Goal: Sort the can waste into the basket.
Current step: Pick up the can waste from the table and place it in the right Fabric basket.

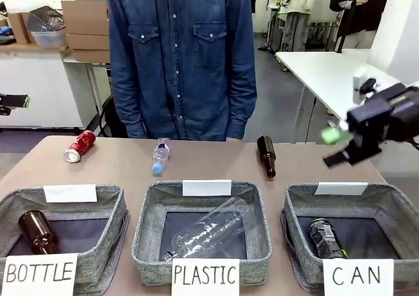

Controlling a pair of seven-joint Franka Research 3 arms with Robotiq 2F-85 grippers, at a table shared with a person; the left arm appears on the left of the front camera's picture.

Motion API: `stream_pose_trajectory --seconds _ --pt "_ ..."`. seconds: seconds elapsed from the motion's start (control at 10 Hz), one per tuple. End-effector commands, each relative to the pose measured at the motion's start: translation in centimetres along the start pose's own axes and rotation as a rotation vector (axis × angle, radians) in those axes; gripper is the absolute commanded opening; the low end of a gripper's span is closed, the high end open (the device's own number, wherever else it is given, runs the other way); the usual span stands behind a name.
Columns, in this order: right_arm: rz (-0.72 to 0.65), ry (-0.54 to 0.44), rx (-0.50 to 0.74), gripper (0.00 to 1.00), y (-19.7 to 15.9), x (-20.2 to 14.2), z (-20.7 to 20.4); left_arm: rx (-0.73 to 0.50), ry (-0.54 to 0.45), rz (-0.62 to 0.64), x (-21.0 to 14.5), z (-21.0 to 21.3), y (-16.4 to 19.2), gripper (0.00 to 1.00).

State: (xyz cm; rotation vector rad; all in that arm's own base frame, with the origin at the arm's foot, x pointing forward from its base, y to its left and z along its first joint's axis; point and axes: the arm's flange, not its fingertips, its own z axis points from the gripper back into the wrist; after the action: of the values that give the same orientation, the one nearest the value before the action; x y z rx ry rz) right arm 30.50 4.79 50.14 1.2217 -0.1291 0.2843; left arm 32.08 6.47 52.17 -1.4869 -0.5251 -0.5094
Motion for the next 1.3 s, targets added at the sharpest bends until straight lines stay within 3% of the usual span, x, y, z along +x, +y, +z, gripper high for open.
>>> stream_pose_trajectory --seconds 0.0,0.1,0.2,0.3,1.2 --pt "0.074 -0.583 0.499 1.0 -0.9 -4.5 -2.3 -0.017 -0.009 -0.022 0.2 -0.1 -0.2 1.0" --pt "0.099 -0.677 0.542 1.0 -0.8 -5.0 -2.3 -0.017 -0.009 -0.022 0.2 -0.1 -0.2 1.0" --pt "0.051 -0.85 0.496 1.0 -0.7 -5.0 -2.4 -0.017 -0.009 -0.022 0.2 -0.1 -0.2 1.0" --pt "-0.037 -0.244 0.232 1.0 1.3 2.0 2.4 -0.017 -0.009 -0.022 0.2 -0.1 -0.2 1.0" --pt "-0.037 -0.244 0.232 1.0 1.3 2.0 2.4 -0.017 -0.009 -0.022 0.2 -0.1 -0.2 1.0"
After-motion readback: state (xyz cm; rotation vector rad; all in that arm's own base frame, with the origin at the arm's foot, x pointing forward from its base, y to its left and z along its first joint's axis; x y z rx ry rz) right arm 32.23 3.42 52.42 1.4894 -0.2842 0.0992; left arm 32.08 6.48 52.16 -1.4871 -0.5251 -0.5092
